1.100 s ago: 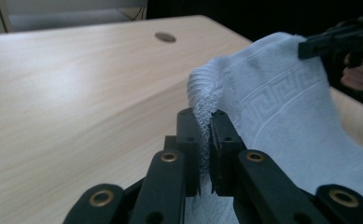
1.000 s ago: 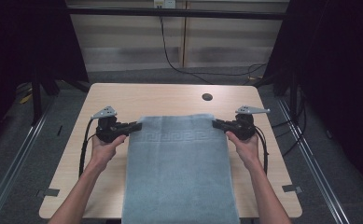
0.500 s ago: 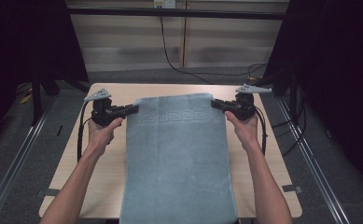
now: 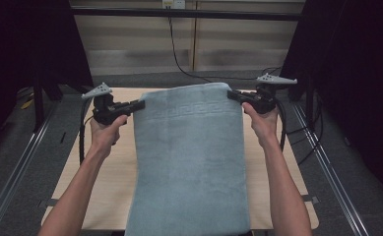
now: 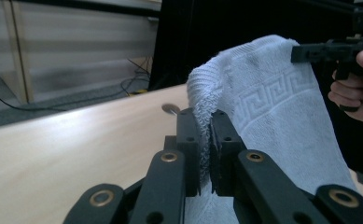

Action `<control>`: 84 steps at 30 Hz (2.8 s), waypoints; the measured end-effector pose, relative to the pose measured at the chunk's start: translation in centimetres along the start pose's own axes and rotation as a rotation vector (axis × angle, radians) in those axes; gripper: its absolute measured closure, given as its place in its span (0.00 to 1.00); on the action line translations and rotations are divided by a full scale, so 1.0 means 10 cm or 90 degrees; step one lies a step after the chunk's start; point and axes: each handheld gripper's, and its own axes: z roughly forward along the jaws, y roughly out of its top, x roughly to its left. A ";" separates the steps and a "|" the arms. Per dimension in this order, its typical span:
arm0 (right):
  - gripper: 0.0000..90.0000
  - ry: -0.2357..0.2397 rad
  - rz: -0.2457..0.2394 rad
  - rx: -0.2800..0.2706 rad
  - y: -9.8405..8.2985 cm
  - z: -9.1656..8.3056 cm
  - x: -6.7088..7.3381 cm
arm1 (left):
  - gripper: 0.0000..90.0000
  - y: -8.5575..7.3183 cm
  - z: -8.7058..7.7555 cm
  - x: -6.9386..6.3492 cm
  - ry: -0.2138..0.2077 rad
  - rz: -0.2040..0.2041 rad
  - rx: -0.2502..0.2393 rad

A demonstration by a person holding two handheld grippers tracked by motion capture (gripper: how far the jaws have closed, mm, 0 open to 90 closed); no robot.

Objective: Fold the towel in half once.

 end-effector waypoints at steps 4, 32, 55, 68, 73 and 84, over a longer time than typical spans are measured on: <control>0.95 -0.009 -0.016 -0.006 0.22 0.00 0.03 | 0.94 0.33 -0.04 0.02 0.006 0.014 -0.032; 0.96 0.069 -0.043 0.062 -0.87 -1.01 0.83 | 0.94 -0.73 -0.75 -0.74 -0.075 0.045 0.062; 0.95 0.085 0.016 0.299 -2.22 -1.01 1.18 | 0.94 -1.92 -0.80 -0.85 -0.088 -0.018 0.316; 0.95 0.037 0.005 0.313 -2.14 -0.67 0.91 | 0.94 -1.83 -0.37 -0.54 -0.015 0.006 0.313; 0.95 0.003 0.009 0.310 -1.98 -0.35 0.63 | 0.94 -1.67 -0.05 -0.21 0.010 -0.006 0.302; 0.95 -0.065 0.017 0.294 -1.64 0.40 0.04 | 0.94 -1.40 0.47 0.34 0.083 -0.013 0.281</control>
